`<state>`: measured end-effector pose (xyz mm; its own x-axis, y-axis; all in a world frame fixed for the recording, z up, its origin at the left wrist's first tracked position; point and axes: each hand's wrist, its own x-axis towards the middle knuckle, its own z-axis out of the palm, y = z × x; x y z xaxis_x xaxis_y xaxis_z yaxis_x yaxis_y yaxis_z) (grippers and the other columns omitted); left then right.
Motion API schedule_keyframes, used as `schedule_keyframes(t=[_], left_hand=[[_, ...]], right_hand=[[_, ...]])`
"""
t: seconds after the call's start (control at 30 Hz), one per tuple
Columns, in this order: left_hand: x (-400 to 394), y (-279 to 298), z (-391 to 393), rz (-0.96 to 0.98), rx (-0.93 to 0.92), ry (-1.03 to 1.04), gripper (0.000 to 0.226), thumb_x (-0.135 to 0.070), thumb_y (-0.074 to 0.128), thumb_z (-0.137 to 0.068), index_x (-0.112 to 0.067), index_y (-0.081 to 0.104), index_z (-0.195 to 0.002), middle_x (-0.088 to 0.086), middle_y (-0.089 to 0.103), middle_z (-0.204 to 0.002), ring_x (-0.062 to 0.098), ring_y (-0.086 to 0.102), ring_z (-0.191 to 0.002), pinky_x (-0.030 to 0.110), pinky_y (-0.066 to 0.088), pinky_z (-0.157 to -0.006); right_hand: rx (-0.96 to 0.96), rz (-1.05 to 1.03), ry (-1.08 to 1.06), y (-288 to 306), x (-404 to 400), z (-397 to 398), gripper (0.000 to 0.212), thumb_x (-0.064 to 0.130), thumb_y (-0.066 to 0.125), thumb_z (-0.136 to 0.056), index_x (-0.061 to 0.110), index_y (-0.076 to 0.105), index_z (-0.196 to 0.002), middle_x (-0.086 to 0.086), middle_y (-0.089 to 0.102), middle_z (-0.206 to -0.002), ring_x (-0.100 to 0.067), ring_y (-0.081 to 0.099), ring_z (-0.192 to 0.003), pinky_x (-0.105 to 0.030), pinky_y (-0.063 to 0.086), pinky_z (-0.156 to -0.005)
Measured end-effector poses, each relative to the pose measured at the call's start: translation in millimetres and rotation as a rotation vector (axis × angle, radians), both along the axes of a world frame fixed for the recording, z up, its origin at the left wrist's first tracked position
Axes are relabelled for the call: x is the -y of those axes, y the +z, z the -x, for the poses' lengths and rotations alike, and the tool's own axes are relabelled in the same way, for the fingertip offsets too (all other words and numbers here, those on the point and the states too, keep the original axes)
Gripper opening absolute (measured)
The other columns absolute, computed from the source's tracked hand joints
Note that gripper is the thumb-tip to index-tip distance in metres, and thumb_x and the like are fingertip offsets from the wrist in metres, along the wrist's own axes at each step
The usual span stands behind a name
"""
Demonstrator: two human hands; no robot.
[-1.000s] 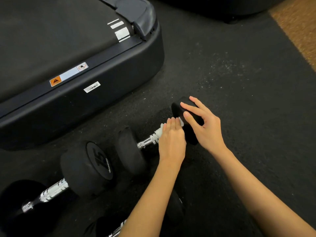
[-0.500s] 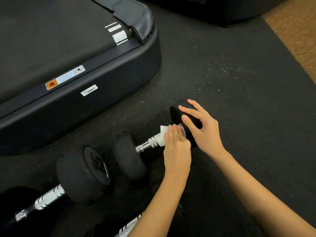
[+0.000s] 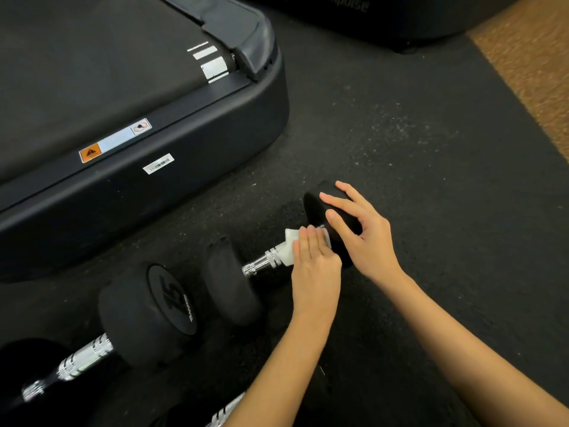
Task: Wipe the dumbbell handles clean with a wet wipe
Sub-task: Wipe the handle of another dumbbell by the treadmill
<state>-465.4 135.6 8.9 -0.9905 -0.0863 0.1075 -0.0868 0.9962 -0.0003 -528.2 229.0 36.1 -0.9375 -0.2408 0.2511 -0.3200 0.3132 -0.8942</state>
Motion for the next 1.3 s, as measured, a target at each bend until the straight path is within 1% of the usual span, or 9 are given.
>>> schedule_keyframes(t=[0.13,0.23,0.33,0.43,0.6,0.8,0.93,1.07,1.3], left_hand=[[24.4,36.1,22.7,-0.169,0.104,-0.007,0.033,-0.011,0.064,-0.09,-0.006,0.059,-0.122,0.01,0.064,-0.111,0.025,0.063,-0.101,0.035,0.049,-0.088],[53.6,41.6,37.0,-0.359,0.186,-0.06,0.026,-0.022,0.048,-0.101,-0.015,0.059,-0.123,0.011,0.064,-0.104,0.023,0.063,-0.088,0.036,0.052,-0.08],[60.4,38.4,23.3,-0.448,0.134,-0.141,0.036,-0.02,0.045,-0.102,-0.018,0.051,-0.137,0.014,0.064,-0.12,0.029,0.062,-0.107,0.043,0.051,-0.091],[53.5,28.8,4.3,-0.324,0.064,-0.247,0.05,-0.01,0.045,-0.101,-0.015,0.034,-0.15,0.006,0.035,-0.155,0.021,0.033,-0.142,0.035,0.033,-0.112],[53.9,17.7,-5.5,-0.189,0.111,-0.28,0.063,0.002,0.045,-0.096,-0.015,0.024,-0.152,0.002,0.016,-0.162,0.018,0.01,-0.15,0.035,0.022,-0.12],[47.0,23.6,-16.9,-0.561,-0.089,-0.08,0.036,-0.017,0.065,-0.092,-0.014,0.063,-0.128,0.01,0.023,-0.159,0.025,0.03,-0.141,0.037,0.029,-0.113],[43.4,17.6,-14.5,-0.501,-0.129,-0.068,0.029,-0.035,0.066,-0.087,-0.014,0.075,-0.104,0.015,0.05,-0.141,0.025,0.045,-0.119,0.051,0.044,-0.102],[44.3,14.8,-12.0,-0.466,-0.216,-0.035,0.014,-0.012,0.07,-0.086,-0.009,0.075,-0.098,0.013,0.062,-0.122,0.027,0.052,-0.11,0.048,0.049,-0.095],[50.6,19.6,-3.6,-0.507,-0.22,-0.116,0.04,0.008,0.071,-0.079,-0.002,0.066,-0.117,0.012,0.067,-0.121,0.027,0.065,-0.11,0.031,0.046,-0.098]], right_hand=[[0.022,0.006,-0.006,3.7,2.3,-2.4,0.031,0.027,0.058,-0.096,0.038,0.062,-0.124,0.011,0.044,-0.149,-0.003,0.033,-0.141,0.0,0.03,-0.095],[0.029,0.007,0.003,3.9,1.7,-2.6,0.031,0.028,0.057,-0.096,0.036,0.063,-0.126,0.012,0.043,-0.15,-0.003,0.031,-0.142,0.005,0.027,-0.09],[0.018,0.034,0.017,1.9,0.3,-3.4,0.031,0.029,0.057,-0.096,0.034,0.063,-0.127,0.012,0.043,-0.15,-0.002,0.03,-0.142,0.003,0.026,-0.094],[0.012,0.026,0.021,0.1,-1.5,-4.3,0.032,0.029,0.058,-0.096,0.035,0.063,-0.127,0.012,0.043,-0.149,-0.001,0.031,-0.141,0.002,0.027,-0.093],[-0.001,0.036,0.014,-0.6,-1.6,-4.5,0.031,0.028,0.058,-0.096,0.034,0.063,-0.126,0.011,0.044,-0.149,0.0,0.033,-0.14,0.001,0.029,-0.093],[0.009,0.029,0.008,1.6,0.3,-3.9,0.031,0.03,0.057,-0.096,0.034,0.064,-0.126,0.012,0.043,-0.149,0.0,0.032,-0.14,0.003,0.031,-0.087],[-0.011,0.023,-0.001,-0.7,0.0,-4.2,0.031,0.029,0.057,-0.096,0.035,0.064,-0.126,0.012,0.043,-0.149,0.0,0.033,-0.139,0.003,0.032,-0.087],[-0.014,0.022,-0.013,-1.6,0.2,-3.4,0.03,0.03,0.058,-0.096,0.036,0.064,-0.125,0.012,0.044,-0.149,-0.003,0.034,-0.139,0.003,0.031,-0.088],[0.017,0.007,-0.01,-3.4,1.4,-1.1,0.03,0.036,0.057,-0.095,0.04,0.063,-0.124,0.016,0.043,-0.148,-0.001,0.032,-0.14,0.0,0.027,-0.095]])
